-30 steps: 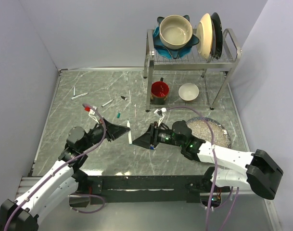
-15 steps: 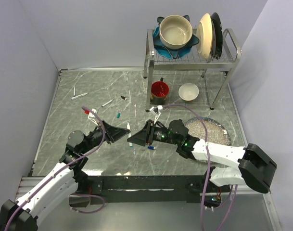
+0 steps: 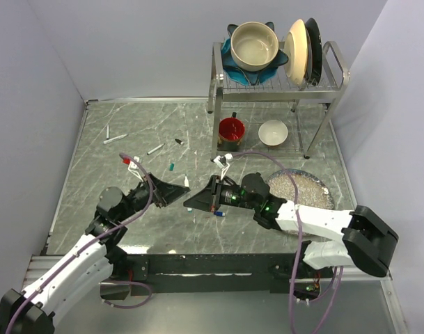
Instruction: Insert the pens into the pen caps
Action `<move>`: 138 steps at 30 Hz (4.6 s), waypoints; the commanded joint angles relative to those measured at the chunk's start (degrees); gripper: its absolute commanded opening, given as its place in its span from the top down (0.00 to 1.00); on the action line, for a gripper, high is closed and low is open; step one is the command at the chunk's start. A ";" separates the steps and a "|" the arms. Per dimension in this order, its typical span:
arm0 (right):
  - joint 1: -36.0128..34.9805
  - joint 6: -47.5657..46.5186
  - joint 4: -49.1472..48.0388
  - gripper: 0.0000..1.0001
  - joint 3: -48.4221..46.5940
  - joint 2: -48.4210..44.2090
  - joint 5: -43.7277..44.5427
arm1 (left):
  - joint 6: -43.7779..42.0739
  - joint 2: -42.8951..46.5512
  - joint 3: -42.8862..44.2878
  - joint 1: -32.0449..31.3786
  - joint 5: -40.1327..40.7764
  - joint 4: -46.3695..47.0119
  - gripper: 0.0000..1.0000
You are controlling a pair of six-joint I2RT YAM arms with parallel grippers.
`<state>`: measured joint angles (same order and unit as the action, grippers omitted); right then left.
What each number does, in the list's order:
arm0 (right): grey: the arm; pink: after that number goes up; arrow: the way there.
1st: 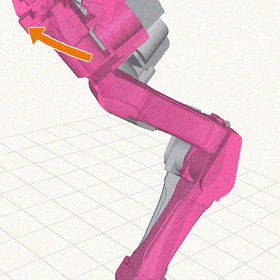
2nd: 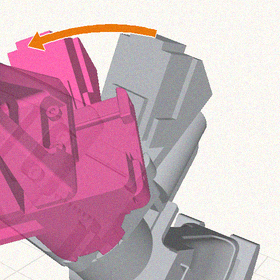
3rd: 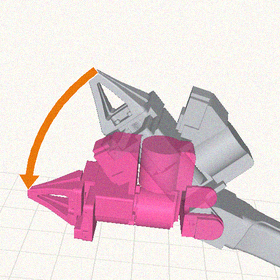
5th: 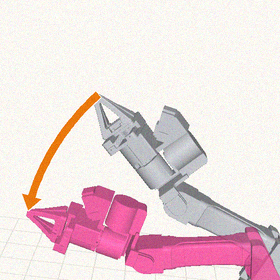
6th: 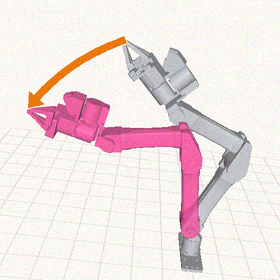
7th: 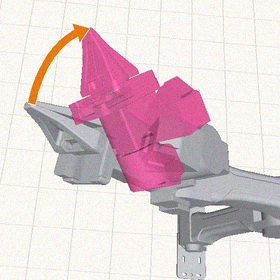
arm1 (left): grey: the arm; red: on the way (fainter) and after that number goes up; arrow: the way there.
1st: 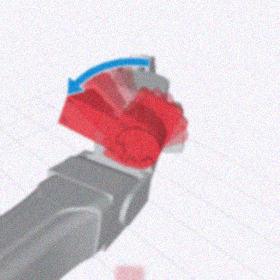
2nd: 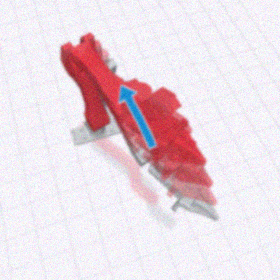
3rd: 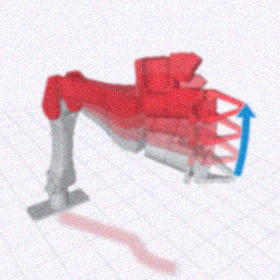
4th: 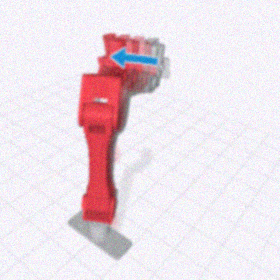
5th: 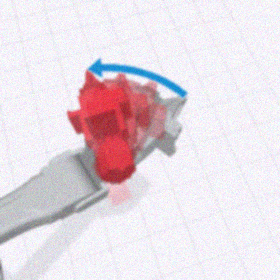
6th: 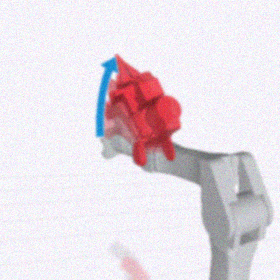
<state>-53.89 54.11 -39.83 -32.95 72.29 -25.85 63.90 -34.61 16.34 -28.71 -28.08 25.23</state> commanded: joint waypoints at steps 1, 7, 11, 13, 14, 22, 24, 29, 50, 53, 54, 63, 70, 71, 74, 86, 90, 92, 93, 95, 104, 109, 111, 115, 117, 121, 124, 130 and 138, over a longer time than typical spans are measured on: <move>-0.34 -3.74 7.00 1.00 -1.41 -5.92 6.32 | -6.49 0.16 6.68 -0.21 2.67 -10.53 0.14; -0.08 -9.36 19.24 1.00 0.95 -18.57 19.15 | -12.04 -4.31 19.67 -0.21 23.21 -36.87 0.09; 0.01 -13.14 23.74 1.00 2.45 -29.04 23.64 | -14.41 -12.56 24.26 0.06 31.92 -41.39 0.08; -0.08 -15.52 25.50 1.00 2.89 -32.98 24.35 | -15.56 -20.27 28.89 0.93 37.28 -44.12 0.09; 0.10 -15.87 25.60 1.00 3.33 -34.31 24.53 | -15.65 -22.84 30.49 1.28 38.87 -46.13 0.09; 0.01 -17.81 29.28 1.00 5.97 -40.91 25.76 | -16.79 -42.36 37.71 8.75 35.90 -37.99 0.46; 0.01 -17.98 29.90 1.00 5.97 -41.44 25.50 | -16.53 -44.48 37.89 10.85 34.58 -34.84 0.65; 0.01 -19.12 31.22 1.00 5.97 -43.37 25.76 | -16.44 -52.74 40.34 14.47 32.91 -32.26 0.99; 0.01 -20.44 32.45 1.00 5.00 -43.64 27.43 | -19.69 -72.71 49.23 14.65 23.43 -31.04 0.99; 0.01 -20.27 32.19 1.00 4.83 -43.29 27.25 | -19.95 -72.79 48.00 14.65 21.23 -30.07 0.99; 0.01 -20.36 32.10 1.00 4.65 -43.11 27.08 | -20.13 -72.97 47.65 14.65 20.96 -30.15 0.99; 0.01 -20.18 32.80 1.00 4.03 -43.46 27.43 | -20.83 -71.83 44.57 14.12 20.52 -31.03 0.99; 0.10 -20.01 32.89 1.00 3.51 -43.03 27.25 | -22.41 -70.33 44.13 12.63 17.62 -30.77 0.99; 0.01 -20.01 32.80 1.00 3.51 -43.11 27.08 | -22.59 -70.16 44.22 11.84 17.79 -31.12 0.99; 0.01 -20.09 32.80 1.00 3.33 -42.76 26.90 | -22.94 -68.58 43.69 10.17 19.71 -32.96 0.99; 0.01 -19.83 33.24 1.00 4.03 -44.34 27.08 | -20.13 -54.63 36.66 7.18 30.00 -37.54 0.99; 0.01 -19.48 33.15 1.00 4.30 -44.43 26.99 | -13.22 -50.12 38.15 7.26 37.71 -41.48 0.95; 0.01 -19.30 33.07 1.00 4.38 -44.43 26.90 | -8.82 -50.20 41.38 7.26 41.07 -47.34 0.93; 0.01 -19.30 33.07 1.00 4.47 -44.43 26.81 | -2.44 -50.81 42.89 7.26 43.95 -50.86 0.92; 0.10 -19.30 33.15 1.00 4.56 -44.69 26.90 | 2.53 -54.57 49.36 7.26 44.51 -57.55 0.87; 0.01 -19.56 34.21 1.00 4.56 -46.19 27.69 | 9.75 -70.58 64.34 7.26 35.37 -72.87 0.71; 0.01 -20.09 35.09 1.00 4.74 -47.33 28.57 | 12.30 -72.88 64.70 7.53 35.81 -70.85 0.69; 0.01 -20.36 35.35 1.00 4.82 -47.51 29.10 | 12.13 -74.54 64.96 7.79 34.85 -69.45 0.68; 0.10 -20.80 35.53 1.00 4.65 -47.42 29.45 | 11.77 -77.53 66.19 8.05 35.10 -69.62 0.67; 0.01 -20.97 35.62 1.00 4.74 -47.24 29.62 | 11.51 -78.24 65.93 8.14 35.37 -68.66 0.66; 0.10 -21.15 35.18 1.00 5.00 -46.98 29.89 | 10.99 -79.38 65.49 8.67 36.16 -68.12 0.59; 0.10 -21.24 35.26 1.00 4.82 -46.63 29.63 | 10.72 -79.91 65.84 8.85 38.17 -68.91 0.58; 0.10 -21.15 34.91 1.00 4.82 -46.28 29.89 | 9.76 -80.61 65.84 8.85 38.97 -69.62 0.60; 0.01 -20.71 34.47 1.00 4.03 -45.13 28.92 | 5.80 -79.30 63.03 8.85 39.94 -68.48 0.67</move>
<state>-53.87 33.56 -3.33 -27.03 26.87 3.01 72.51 -114.17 80.90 -20.18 8.16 -44.07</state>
